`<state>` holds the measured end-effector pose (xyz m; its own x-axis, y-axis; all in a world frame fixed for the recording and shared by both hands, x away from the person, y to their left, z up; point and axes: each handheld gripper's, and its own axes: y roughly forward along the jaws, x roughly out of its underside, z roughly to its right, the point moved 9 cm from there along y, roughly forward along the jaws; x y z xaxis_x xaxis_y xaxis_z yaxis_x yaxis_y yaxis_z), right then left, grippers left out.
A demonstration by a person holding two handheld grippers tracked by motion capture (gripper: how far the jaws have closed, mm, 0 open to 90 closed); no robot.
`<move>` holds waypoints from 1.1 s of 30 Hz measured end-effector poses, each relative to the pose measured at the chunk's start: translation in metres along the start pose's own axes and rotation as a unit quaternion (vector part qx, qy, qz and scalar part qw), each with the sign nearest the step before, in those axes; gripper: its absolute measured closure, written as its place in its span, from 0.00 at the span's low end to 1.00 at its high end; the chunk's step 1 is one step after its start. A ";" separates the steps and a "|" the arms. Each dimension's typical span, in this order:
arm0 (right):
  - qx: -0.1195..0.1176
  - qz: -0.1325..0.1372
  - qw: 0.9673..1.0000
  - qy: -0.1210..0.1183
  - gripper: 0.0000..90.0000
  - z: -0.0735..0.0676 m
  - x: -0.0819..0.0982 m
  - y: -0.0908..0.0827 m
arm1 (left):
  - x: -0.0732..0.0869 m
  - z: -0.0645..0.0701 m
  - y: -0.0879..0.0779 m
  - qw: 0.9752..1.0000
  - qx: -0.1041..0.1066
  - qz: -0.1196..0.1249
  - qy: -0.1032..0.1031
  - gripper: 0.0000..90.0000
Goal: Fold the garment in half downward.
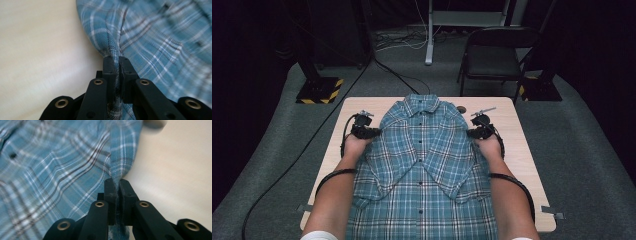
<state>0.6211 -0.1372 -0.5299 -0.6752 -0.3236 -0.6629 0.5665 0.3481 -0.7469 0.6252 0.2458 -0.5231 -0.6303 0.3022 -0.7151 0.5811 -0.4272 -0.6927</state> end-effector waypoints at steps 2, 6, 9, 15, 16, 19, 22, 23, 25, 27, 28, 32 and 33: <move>0.010 0.027 1.000 -0.005 0.96 0.004 -0.022 -0.014 | -0.024 0.000 -0.016 1.000 -0.006 0.026 0.006 0.95; 0.027 0.073 0.997 -0.023 0.96 0.009 -0.070 -0.050 | -0.082 -0.004 -0.059 0.995 -0.026 0.091 0.024 0.95; 0.040 0.119 0.991 -0.035 0.96 0.011 -0.111 -0.087 | -0.120 -0.003 -0.094 0.989 -0.034 0.136 0.039 0.94; 0.046 0.187 0.980 -0.053 0.95 0.006 -0.155 -0.142 | -0.153 0.007 -0.140 0.977 -0.037 0.198 0.065 0.94; 0.040 0.187 0.980 -0.054 0.95 0.003 -0.153 -0.145 | -0.149 0.010 -0.140 0.978 -0.034 0.195 0.069 0.94; 0.024 0.170 0.983 -0.066 0.95 -0.004 -0.130 -0.142 | -0.120 0.015 -0.133 0.982 -0.019 0.172 0.077 0.93; -0.018 0.169 0.983 -0.065 0.95 -0.017 -0.089 -0.139 | -0.076 0.030 -0.129 0.983 0.010 0.157 0.097 0.93; -0.035 0.171 0.983 -0.065 0.95 -0.022 -0.073 -0.141 | -0.058 0.037 -0.131 0.982 0.030 0.159 0.095 0.93; -0.058 0.163 0.982 -0.075 0.95 -0.034 -0.035 -0.146 | -0.018 0.052 -0.138 0.981 0.061 0.151 0.106 0.93; -0.084 0.154 0.981 -0.088 0.95 -0.048 0.008 -0.152 | 0.030 0.067 -0.140 0.981 0.092 0.120 0.118 0.93; -0.101 0.135 0.981 -0.093 0.94 -0.055 0.034 -0.151 | 0.054 0.072 -0.139 0.982 0.107 0.097 0.123 0.93; -0.115 0.030 0.986 -0.118 0.79 -0.075 0.132 -0.130 | 0.127 0.077 -0.126 0.985 0.125 0.023 0.113 0.64; -0.115 0.019 0.986 -0.116 0.76 -0.075 0.145 -0.127 | 0.134 0.076 -0.125 0.986 0.127 0.015 0.108 0.58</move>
<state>0.4158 -0.1618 -0.5274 -0.5136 -0.4902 -0.7042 0.4493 0.5455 -0.7075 0.4293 0.2749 -0.5252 -0.4746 0.4491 -0.7570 0.4328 -0.6298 -0.6450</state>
